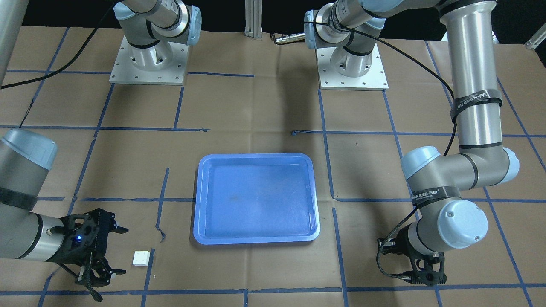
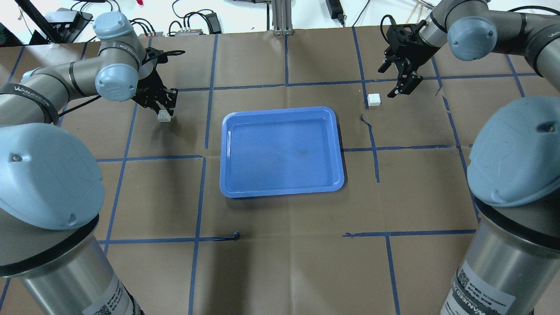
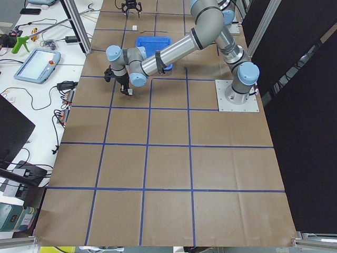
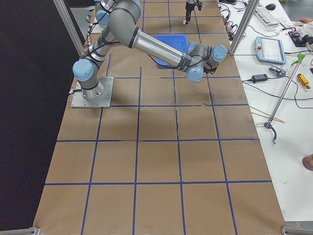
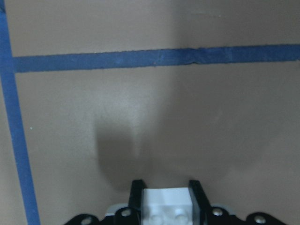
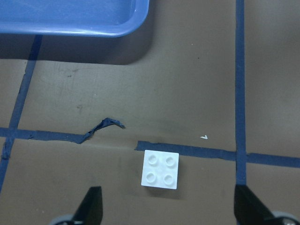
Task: Assemble white blocks and place on blue tray
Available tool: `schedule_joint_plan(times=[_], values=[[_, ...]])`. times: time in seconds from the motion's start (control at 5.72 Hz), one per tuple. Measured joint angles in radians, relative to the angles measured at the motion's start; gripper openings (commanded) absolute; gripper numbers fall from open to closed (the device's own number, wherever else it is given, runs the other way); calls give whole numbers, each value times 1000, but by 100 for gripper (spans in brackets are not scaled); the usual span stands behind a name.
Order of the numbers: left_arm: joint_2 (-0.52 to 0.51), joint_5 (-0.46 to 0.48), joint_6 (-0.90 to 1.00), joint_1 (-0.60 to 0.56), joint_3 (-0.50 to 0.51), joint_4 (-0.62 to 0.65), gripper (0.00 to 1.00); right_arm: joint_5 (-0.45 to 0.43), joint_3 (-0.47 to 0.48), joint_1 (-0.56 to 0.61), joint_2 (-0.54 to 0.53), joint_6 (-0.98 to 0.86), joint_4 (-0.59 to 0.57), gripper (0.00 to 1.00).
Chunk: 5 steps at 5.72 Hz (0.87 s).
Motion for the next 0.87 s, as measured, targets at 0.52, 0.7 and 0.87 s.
schedule_joint_plan(times=[0.52,0.7,0.87], values=[[96,-1,55,-253,-23,-68,16,49,59,-7,38,58,-121,100],[124,-1,180,-333,-41,-71,18,53,85,-7,41,58,-151,100],[142,3,341,-418,-78,-66,20,54,102,-7,39,59,-166,95]])
